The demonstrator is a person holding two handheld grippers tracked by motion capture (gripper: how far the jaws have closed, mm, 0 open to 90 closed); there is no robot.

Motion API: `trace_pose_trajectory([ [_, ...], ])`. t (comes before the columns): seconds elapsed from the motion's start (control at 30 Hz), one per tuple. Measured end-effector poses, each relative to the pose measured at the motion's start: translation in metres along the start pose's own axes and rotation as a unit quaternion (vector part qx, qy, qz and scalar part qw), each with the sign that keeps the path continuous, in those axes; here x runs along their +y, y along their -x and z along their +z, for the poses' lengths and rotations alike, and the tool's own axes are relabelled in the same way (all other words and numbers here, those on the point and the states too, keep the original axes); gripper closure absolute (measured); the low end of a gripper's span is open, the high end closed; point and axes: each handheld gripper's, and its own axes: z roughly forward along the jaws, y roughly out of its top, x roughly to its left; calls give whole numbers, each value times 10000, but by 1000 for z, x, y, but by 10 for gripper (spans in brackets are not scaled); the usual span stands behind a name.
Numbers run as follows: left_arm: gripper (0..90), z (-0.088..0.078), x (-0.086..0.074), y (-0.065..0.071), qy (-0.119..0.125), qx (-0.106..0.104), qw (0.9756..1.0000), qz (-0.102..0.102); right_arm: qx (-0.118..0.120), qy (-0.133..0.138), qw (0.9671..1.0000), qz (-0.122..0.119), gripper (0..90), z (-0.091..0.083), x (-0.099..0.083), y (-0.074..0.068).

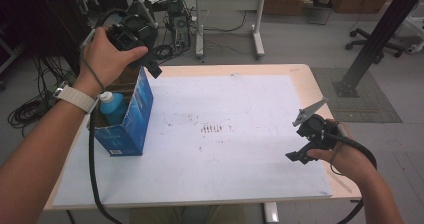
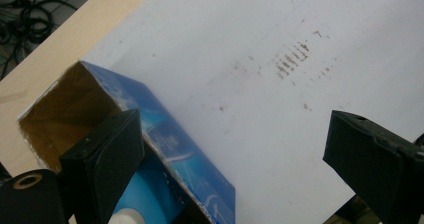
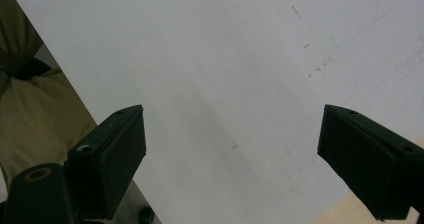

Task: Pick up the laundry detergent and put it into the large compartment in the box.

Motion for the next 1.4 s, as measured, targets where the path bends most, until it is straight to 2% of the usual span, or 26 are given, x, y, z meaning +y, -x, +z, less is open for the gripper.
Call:
trace_pose_trajectory([
  [0.23, 91, 2, 5, 7, 19, -170, 9991, 394, 5, 6, 10000, 14, 120, 1, 2, 0],
  [0.3, 90, 4, 7, 9, -1, -281, 9981, 545, 7, -2, 10000, 27, 120, 1, 3, 0],
  [0.37, 91, 5, 8, 12, 29, -340, 9967, 737, 7, -4, 10000, 18, 119, 2, 3, 0],
  [0.4, 90, 6, 8, 14, 84, -325, 9964, 783, 10, -3, 10000, 22, 120, 2, 4, -1],
  [0.63, 90, 12, 11, 25, 33, -339, 9923, 1192, 33, -31, 10000, -6, 120, 4, 8, -1],
  [0.87, 91, 21, 14, 37, -68, -405, 9860, 1615, 30, -24, 10000, -28, 120, 2, 12, -1],
  [1.1, 90, 30, 17, 50, -250, -397, 9806, 1901, 37, -23, 10000, -31, 119, 3, 11, -1],
  [1.33, 91, 38, 17, 62, -324, -437, 9768, 2072, 22, -10, 10000, -9, 119, 2, 8, -1],
  [1.4, 91, 40, 16, 66, -315, -464, 9765, 2081, 26, 3, 10000, 5, 119, 2, 7, -1],
])
